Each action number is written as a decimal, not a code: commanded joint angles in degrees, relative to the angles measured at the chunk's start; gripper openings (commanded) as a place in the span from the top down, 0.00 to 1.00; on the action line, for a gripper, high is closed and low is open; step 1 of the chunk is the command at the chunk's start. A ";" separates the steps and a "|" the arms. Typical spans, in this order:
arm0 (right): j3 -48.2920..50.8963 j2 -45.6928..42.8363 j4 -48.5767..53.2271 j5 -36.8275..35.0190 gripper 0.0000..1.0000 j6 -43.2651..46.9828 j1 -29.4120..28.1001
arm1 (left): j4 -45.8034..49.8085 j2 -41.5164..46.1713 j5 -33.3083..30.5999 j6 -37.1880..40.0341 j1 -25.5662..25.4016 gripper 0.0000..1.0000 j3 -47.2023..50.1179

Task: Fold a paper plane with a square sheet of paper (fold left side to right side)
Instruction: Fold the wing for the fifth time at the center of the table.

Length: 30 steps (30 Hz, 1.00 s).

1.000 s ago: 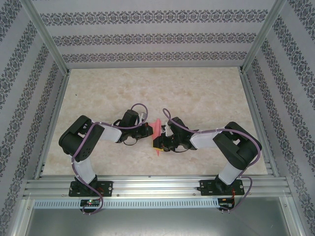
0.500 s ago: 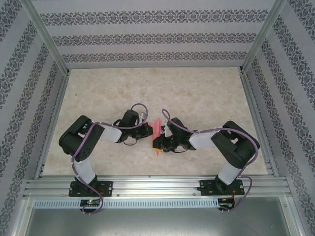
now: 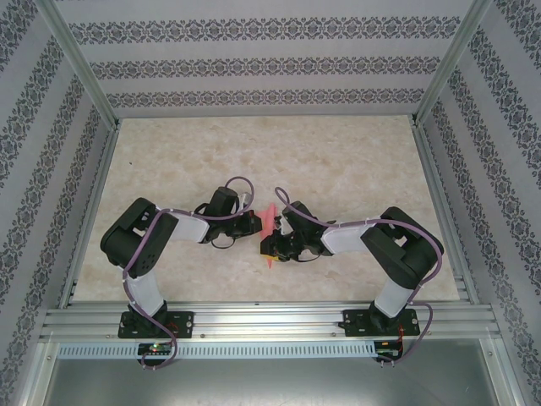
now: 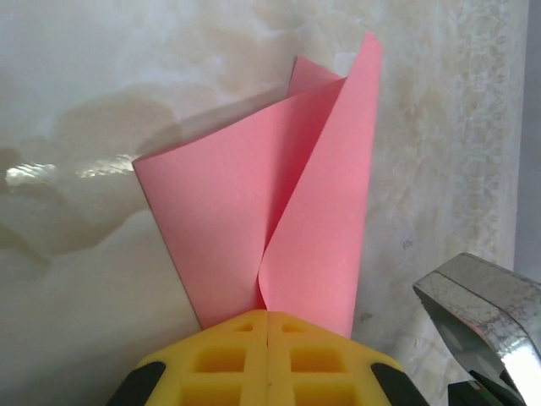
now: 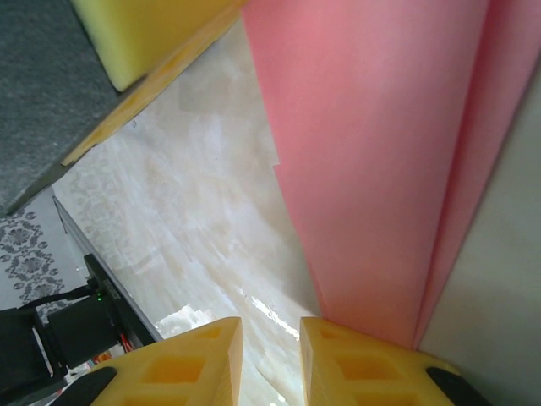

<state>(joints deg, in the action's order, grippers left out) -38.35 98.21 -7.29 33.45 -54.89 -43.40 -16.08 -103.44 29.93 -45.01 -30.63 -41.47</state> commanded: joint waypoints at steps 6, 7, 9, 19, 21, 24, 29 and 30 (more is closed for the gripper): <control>0.00 2.50 12.78 -5.63 0.74 3.26 -1.38 | 5.16 1.07 -5.28 4.67 3.20 0.99 -2.72; 0.30 2.59 12.42 -5.65 0.74 3.05 -1.38 | 5.18 1.10 -5.32 4.88 3.38 0.97 -2.77; 0.79 2.66 11.79 -5.46 0.74 2.78 -1.34 | 5.39 1.43 -5.14 5.16 3.89 0.95 -2.98; 0.82 3.61 10.10 -3.09 0.74 4.77 -0.23 | 9.44 10.67 -3.87 6.39 4.97 0.81 -3.37; 0.74 3.65 10.34 -2.80 0.75 5.22 0.05 | 9.41 13.12 -3.64 5.76 4.94 0.81 -2.50; 0.73 3.64 10.39 -2.87 0.75 5.57 0.35 | 7.68 16.61 -2.31 3.84 4.79 0.82 -0.32; 0.69 3.48 10.28 -3.14 0.75 5.54 0.40 | 3.35 19.65 1.91 0.10 3.12 0.86 2.95; 0.64 3.48 10.36 -3.13 0.75 5.51 0.44 | 2.11 19.61 3.08 -0.76 2.75 0.87 3.33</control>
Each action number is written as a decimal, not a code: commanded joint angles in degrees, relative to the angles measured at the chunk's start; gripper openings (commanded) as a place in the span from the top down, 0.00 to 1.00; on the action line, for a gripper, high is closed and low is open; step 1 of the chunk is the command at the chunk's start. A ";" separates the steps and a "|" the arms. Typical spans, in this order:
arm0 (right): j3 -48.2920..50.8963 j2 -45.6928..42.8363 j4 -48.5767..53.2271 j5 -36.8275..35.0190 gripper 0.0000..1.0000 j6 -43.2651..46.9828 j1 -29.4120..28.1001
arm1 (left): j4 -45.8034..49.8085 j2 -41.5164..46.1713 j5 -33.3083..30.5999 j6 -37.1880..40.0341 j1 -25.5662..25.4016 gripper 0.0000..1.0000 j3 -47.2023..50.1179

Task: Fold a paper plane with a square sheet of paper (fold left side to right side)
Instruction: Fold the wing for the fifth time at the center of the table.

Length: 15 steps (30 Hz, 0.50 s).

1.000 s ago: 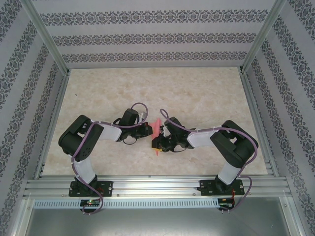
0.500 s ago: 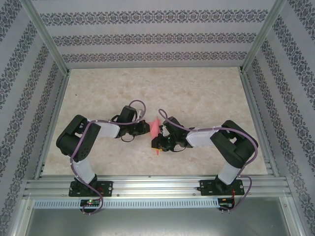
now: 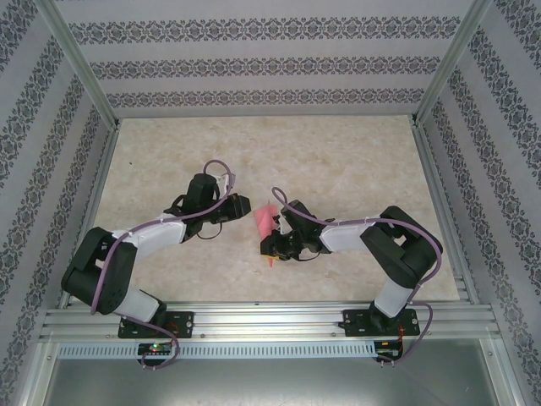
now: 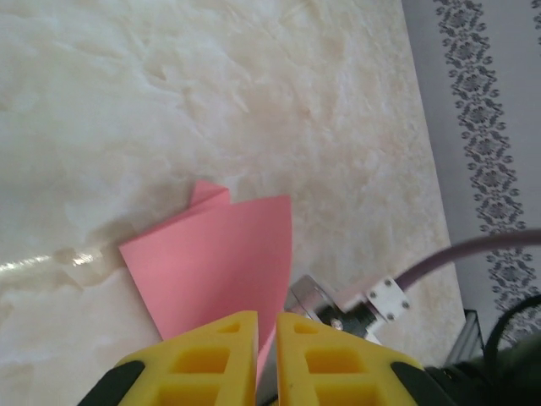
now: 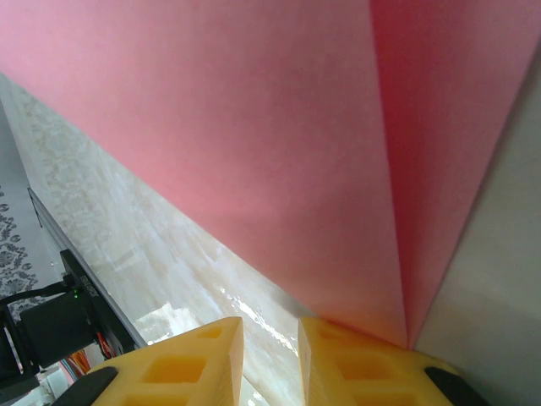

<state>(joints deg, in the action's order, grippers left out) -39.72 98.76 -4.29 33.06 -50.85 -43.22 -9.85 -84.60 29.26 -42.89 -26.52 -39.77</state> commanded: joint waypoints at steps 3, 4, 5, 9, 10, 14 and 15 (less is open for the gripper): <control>2.02 3.02 7.32 -2.74 0.75 1.51 0.25 | -6.60 -0.17 6.93 -4.64 -2.72 0.89 1.73; 2.02 3.06 7.33 -2.74 0.75 1.54 0.33 | -7.37 -0.58 7.46 -5.06 -3.28 0.89 1.66; 1.94 3.10 7.39 -2.78 0.75 1.61 0.25 | -7.97 -0.99 7.68 -5.41 -3.81 0.89 1.55; 1.93 2.93 7.65 -2.87 0.75 1.72 0.38 | -7.97 -3.23 7.02 -5.63 -5.09 0.90 0.61; 1.93 2.86 7.71 -2.89 0.75 1.65 0.40 | -8.24 -4.02 6.92 -5.77 -5.34 0.90 0.41; 1.76 2.85 8.07 -2.91 0.75 1.81 0.33 | -8.00 -7.60 7.00 -5.54 -6.59 0.90 -1.05; 1.76 2.82 8.15 -2.91 0.75 1.82 0.35 | -7.97 -8.26 6.83 -5.46 -6.77 0.90 -1.20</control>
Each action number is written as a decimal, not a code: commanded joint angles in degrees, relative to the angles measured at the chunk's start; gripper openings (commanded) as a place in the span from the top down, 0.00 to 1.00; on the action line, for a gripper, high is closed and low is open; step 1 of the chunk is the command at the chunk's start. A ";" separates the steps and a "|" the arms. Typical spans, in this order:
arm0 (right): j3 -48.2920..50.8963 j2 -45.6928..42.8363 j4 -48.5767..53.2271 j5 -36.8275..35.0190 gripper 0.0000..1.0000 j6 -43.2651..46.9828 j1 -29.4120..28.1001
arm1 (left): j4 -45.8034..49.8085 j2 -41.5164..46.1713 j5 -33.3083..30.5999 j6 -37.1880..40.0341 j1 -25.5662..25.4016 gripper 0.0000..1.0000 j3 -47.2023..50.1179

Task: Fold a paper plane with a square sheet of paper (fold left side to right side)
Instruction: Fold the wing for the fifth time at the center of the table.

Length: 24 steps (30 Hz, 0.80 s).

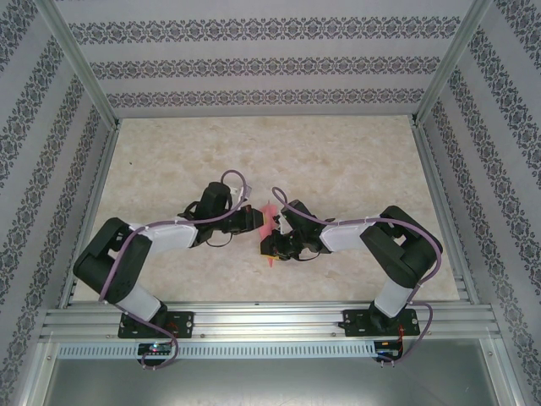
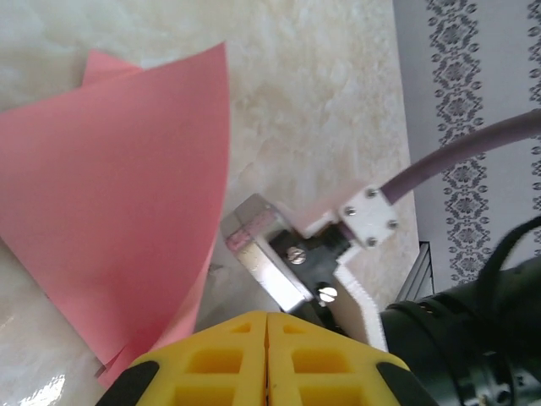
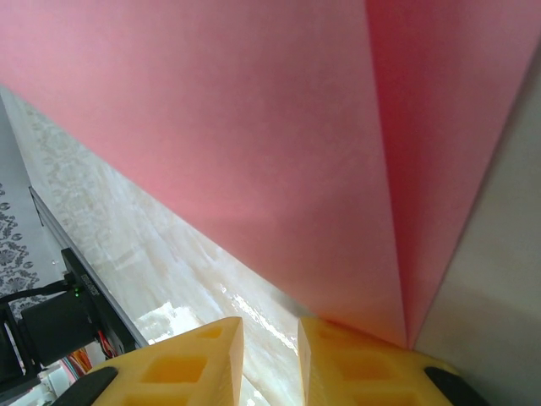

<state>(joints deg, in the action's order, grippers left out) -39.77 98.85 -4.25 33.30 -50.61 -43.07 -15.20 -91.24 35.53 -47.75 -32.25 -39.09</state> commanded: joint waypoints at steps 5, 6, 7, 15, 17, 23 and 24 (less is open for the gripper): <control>1.80 2.84 8.28 -3.26 0.75 1.65 0.21 | -3.82 -4.89 0.40 -0.47 -1.67 0.90 -2.54; 1.80 2.84 8.23 -3.24 0.75 1.72 0.19 | -3.28 -5.40 0.01 -0.05 -1.79 0.90 -2.73; 1.80 2.84 8.25 -3.31 0.75 1.62 0.18 | -2.35 -5.97 -0.55 0.59 -1.81 0.90 -3.05; 1.80 2.75 8.71 -3.42 0.75 1.68 0.20 | 0.16 -12.39 -3.72 3.75 -1.86 0.90 -5.19; 1.89 2.59 8.74 -3.50 0.75 1.70 0.19 | 0.00 -13.87 -4.39 3.96 -1.85 0.90 -5.56; 2.01 1.62 8.91 -3.62 0.75 1.86 0.25 | 2.37 -16.24 -7.42 4.42 -1.85 0.91 -6.10; 2.04 1.30 8.88 -3.60 0.75 2.04 0.20 | 3.21 -16.35 -8.07 4.57 -1.86 0.91 -6.19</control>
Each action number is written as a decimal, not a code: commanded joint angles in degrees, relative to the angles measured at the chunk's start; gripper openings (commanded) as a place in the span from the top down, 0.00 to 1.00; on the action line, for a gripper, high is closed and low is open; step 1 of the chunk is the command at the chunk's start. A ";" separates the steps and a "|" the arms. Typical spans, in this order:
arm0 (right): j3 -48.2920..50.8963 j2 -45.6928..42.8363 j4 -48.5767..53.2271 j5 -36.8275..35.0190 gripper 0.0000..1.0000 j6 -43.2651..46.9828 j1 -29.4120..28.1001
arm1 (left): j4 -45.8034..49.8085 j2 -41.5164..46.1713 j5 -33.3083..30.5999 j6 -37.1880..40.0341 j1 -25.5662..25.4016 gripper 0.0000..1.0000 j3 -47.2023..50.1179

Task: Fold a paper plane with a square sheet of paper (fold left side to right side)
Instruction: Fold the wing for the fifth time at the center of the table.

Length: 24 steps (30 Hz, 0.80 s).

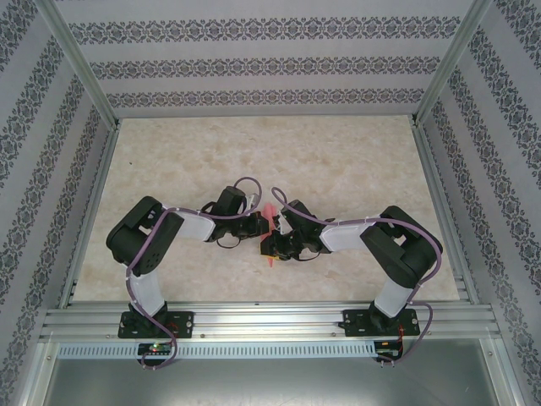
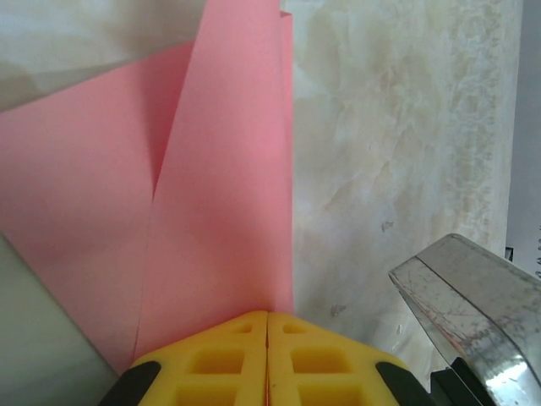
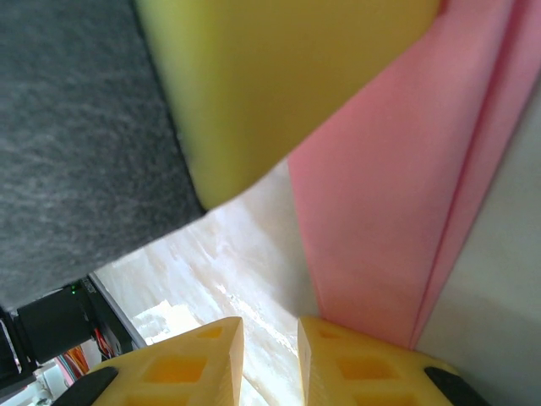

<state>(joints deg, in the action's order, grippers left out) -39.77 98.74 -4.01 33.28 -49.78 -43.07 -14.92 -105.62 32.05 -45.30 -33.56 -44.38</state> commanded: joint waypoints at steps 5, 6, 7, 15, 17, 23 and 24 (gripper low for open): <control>1.40 -2.76 7.16 -3.30 0.74 2.72 0.13 | 4.71 -3.29 -6.06 2.81 -0.61 0.92 -0.80; 1.15 -4.23 7.44 -3.37 0.73 2.99 0.23 | 4.72 -3.63 -6.21 2.75 -0.60 0.92 -0.72; 0.83 -5.64 7.89 -3.74 0.73 3.26 0.19 | 4.57 -3.85 -6.21 2.73 -0.61 0.93 -0.67; 1.80 -12.00 9.29 -4.74 0.74 2.07 0.41 | 3.10 -4.63 -6.34 2.01 -0.59 0.94 0.42; 3.27 -11.70 6.20 -3.44 0.74 0.11 0.25 | 2.97 -4.76 -6.27 1.99 -0.55 0.94 0.51; 5.82 -9.89 0.55 -0.97 0.74 -3.54 -1.54 | 3.05 -4.56 -6.21 2.11 -0.55 0.94 0.40; 6.28 -9.54 -0.98 -0.72 0.74 -4.32 -1.98 | 3.15 -4.50 -6.28 2.14 -0.62 0.94 0.41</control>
<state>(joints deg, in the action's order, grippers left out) -34.79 88.23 0.43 30.61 -51.33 -43.83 -14.59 -106.56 31.46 -44.97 -33.82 -45.39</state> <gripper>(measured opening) 0.261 0.061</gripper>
